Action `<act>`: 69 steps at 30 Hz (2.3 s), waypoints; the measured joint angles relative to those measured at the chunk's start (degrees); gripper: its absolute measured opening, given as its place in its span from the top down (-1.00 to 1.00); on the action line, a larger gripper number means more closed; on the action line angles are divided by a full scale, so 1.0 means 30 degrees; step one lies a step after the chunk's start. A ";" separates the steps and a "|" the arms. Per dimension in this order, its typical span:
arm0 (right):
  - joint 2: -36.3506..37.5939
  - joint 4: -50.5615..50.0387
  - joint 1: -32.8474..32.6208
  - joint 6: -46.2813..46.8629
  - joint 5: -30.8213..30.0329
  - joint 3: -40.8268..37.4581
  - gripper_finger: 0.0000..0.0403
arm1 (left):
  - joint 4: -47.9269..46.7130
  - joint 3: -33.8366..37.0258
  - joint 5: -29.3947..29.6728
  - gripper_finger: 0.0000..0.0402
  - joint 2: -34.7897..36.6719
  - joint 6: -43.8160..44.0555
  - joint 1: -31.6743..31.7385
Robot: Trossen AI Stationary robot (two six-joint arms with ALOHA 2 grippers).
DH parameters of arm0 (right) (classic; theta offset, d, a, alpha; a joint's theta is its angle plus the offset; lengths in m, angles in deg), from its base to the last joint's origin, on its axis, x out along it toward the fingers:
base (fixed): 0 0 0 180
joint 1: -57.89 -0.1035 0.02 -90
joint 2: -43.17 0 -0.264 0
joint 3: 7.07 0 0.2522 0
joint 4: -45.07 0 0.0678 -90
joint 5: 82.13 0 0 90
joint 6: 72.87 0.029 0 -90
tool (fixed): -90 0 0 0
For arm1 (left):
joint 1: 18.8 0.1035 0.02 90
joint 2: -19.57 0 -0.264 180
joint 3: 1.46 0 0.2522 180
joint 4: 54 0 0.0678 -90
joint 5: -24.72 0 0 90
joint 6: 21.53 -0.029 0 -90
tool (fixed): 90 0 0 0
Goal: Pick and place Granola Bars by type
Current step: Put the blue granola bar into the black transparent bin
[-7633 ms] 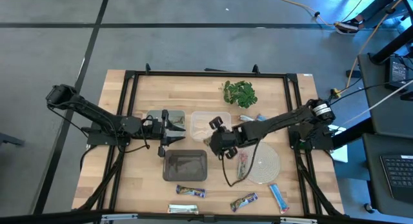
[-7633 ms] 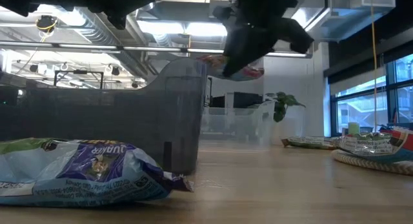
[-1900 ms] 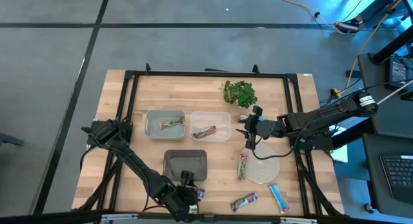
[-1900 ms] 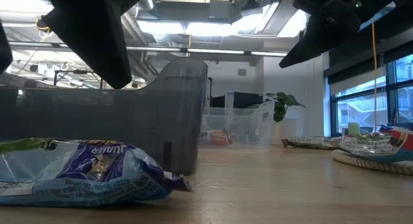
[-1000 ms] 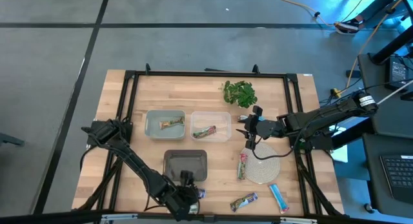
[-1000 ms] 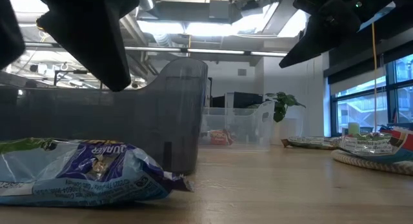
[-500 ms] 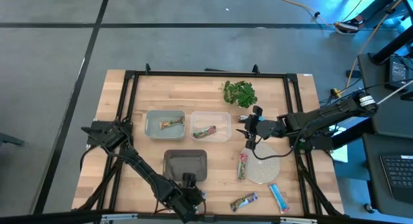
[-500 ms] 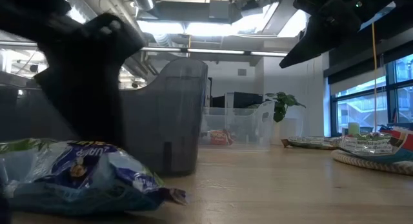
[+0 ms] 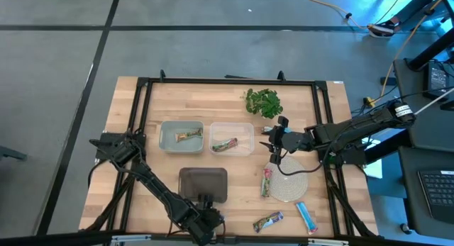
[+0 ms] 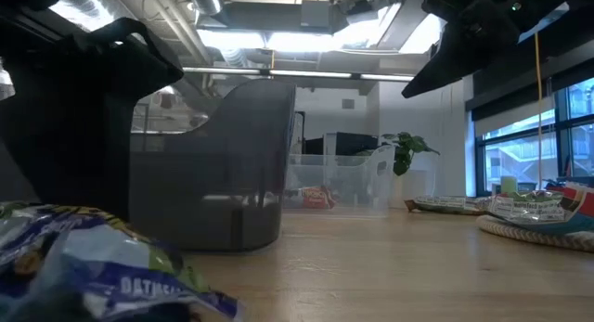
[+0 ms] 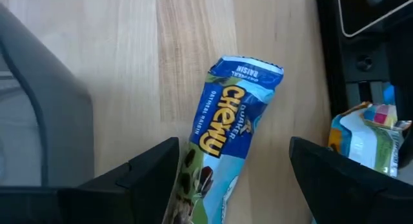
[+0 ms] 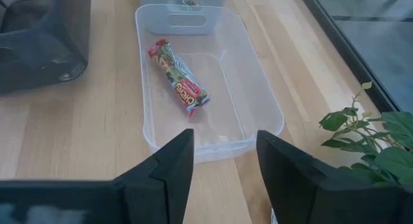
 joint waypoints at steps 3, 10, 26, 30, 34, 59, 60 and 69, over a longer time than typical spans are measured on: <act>-0.0002 -0.0102 0.0000 -0.0007 -0.0002 0.0000 0.14 | 0.0056 0.0000 -0.0442 -0.42 0.0000 -0.0007 0.0000; -0.0007 -0.0133 0.0000 -0.0034 0.0000 0.0000 0.14 | 0.0088 0.0007 -0.0822 -0.42 -0.0007 -0.0008 0.0058; -0.0007 -0.0184 0.0000 -0.0025 -0.0003 0.0000 0.14 | -0.0268 0.0022 -0.0183 -0.42 -0.0029 -0.2857 0.0263; -0.0007 -0.0184 0.0000 -0.0022 0.0000 0.0000 0.14 | -0.0734 0.0015 -0.0150 -0.38 0.0015 -0.2813 0.0400; -0.0007 -0.0191 -0.0003 -0.0022 0.0000 0.0000 0.14 | -0.0918 0.0007 -0.0251 -0.26 0.0036 -0.2827 0.0437; -0.0015 -0.0213 -0.0007 -0.0057 0.0000 0.0005 0.14 | -0.1770 -0.0285 -0.0818 0.68 0.0401 -0.2865 0.0479; -0.0022 -0.0223 0.0000 -0.0058 -0.0003 0.0007 0.14 | -0.1810 -0.0436 -0.0734 0.69 0.0513 -0.2872 0.0466; -0.0022 -0.0268 0.0000 -0.0106 -0.0007 0.0007 0.14 | -0.5299 -0.3336 -0.0543 0.71 0.0754 -0.2868 0.0466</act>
